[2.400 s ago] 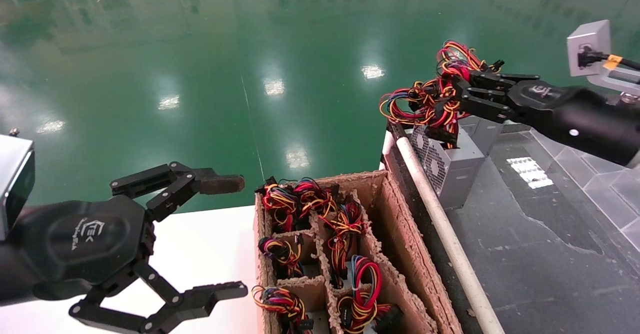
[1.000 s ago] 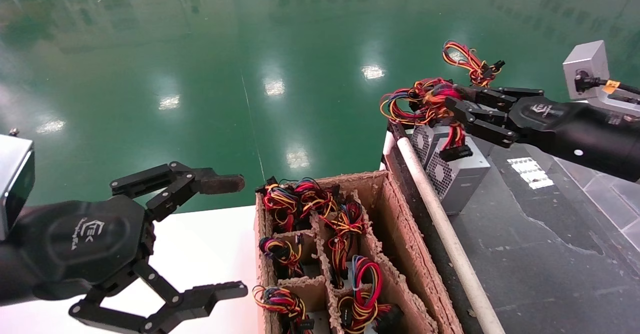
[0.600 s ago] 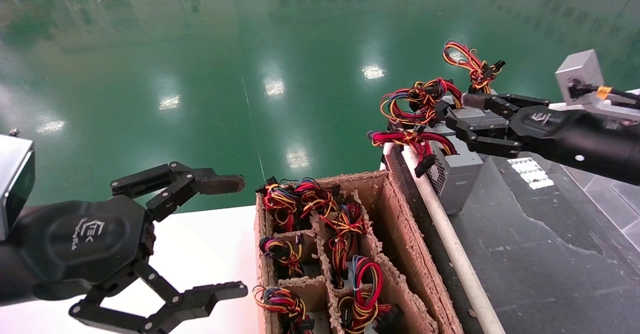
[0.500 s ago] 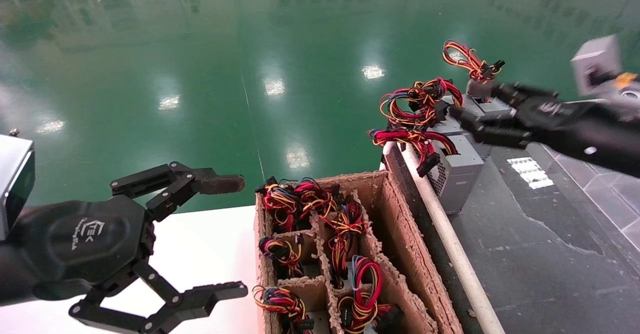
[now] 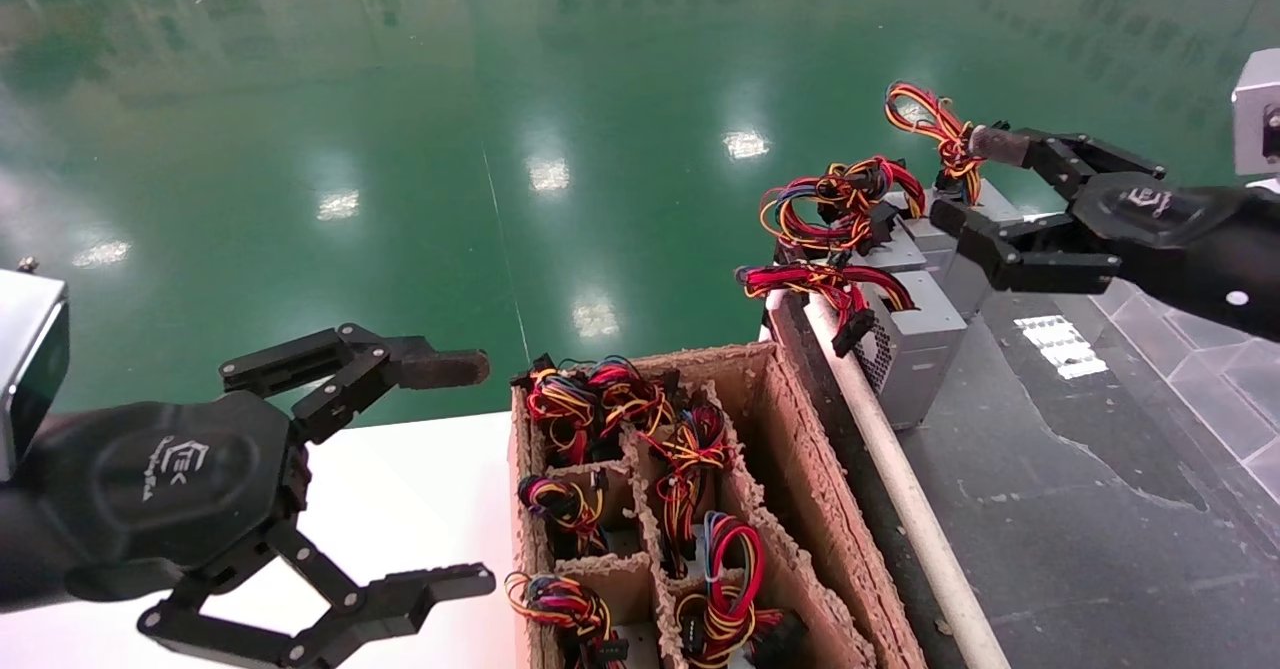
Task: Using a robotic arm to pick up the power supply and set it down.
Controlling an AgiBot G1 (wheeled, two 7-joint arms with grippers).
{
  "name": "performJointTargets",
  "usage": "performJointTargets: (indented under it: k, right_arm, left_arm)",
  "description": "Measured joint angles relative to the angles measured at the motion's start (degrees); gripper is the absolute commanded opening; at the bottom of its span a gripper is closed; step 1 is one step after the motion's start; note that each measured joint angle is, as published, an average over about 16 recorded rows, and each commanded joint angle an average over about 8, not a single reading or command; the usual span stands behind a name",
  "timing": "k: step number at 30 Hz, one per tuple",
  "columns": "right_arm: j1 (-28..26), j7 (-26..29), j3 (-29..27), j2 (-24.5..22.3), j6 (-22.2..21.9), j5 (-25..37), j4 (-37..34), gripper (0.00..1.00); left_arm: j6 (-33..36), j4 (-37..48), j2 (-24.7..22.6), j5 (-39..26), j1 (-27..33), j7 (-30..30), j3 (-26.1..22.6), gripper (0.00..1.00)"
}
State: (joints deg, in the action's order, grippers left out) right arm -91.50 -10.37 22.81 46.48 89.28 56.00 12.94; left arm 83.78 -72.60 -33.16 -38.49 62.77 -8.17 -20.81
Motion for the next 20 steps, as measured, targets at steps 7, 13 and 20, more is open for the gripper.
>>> performJointTargets:
  k: [7,13,20]
  right_arm:
    - [4.24,2.99,-0.96,-1.62,-0.51,-2.0,8.59,1.0]
    - [7.86,5.55,-1.78,-3.01,-0.94,-3.72,15.93,1.0]
    - [10.0,7.06,-2.27,-3.83,-1.2,-4.72,20.26,1.0]
  left_arm:
    - [0.0,0.0,0.0,0.0,0.0,0.0,0.0,1.0]
    - [0.0,0.0,0.0,0.0,0.0,0.0,-0.01,1.0]
    - [0.0,0.0,0.0,0.01,0.0,0.01,-0.01,1.0]
